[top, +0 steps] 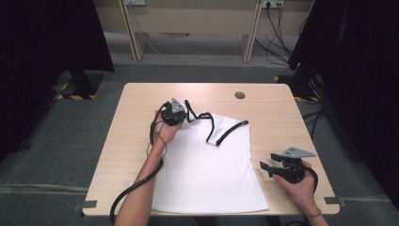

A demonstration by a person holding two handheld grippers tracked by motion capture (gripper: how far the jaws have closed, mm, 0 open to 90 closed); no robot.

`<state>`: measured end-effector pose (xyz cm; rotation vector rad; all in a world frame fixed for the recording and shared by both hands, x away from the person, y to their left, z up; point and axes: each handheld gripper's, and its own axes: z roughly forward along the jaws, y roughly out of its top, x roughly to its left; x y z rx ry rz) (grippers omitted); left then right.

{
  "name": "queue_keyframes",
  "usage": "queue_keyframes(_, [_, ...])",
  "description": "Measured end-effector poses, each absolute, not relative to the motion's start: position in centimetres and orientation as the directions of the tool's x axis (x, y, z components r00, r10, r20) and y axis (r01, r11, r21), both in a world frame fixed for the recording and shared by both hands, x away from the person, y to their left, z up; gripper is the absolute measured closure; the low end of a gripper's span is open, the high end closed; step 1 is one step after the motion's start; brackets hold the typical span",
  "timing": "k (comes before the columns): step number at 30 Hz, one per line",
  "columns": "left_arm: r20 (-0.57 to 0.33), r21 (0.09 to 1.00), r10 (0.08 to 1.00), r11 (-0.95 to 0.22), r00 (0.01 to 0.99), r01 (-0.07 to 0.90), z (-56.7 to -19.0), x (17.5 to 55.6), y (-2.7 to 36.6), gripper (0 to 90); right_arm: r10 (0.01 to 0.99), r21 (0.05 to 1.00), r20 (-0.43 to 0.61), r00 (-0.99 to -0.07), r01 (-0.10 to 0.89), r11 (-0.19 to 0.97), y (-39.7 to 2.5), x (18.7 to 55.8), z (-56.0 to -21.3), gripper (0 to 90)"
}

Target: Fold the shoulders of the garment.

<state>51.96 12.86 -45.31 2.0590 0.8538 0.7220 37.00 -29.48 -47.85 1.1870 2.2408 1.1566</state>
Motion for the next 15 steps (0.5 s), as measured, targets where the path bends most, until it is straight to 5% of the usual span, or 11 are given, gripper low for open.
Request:
queue_keyframes(11, [0.146,0.779,0.721,-0.506,0.678,0.370,-47.7,49.6,12.5,79.0,0.808,0.794,0.061,-0.586,0.518,0.316,-29.5,37.0,-47.9,36.7])
queue_keyframes(15, [0.149,0.782,0.721,-0.505,0.677,0.365,-47.0,49.5,12.7,67.8,0.807,0.794,0.058,-0.587,0.517,0.319,-29.4,37.0,-47.9,36.7])
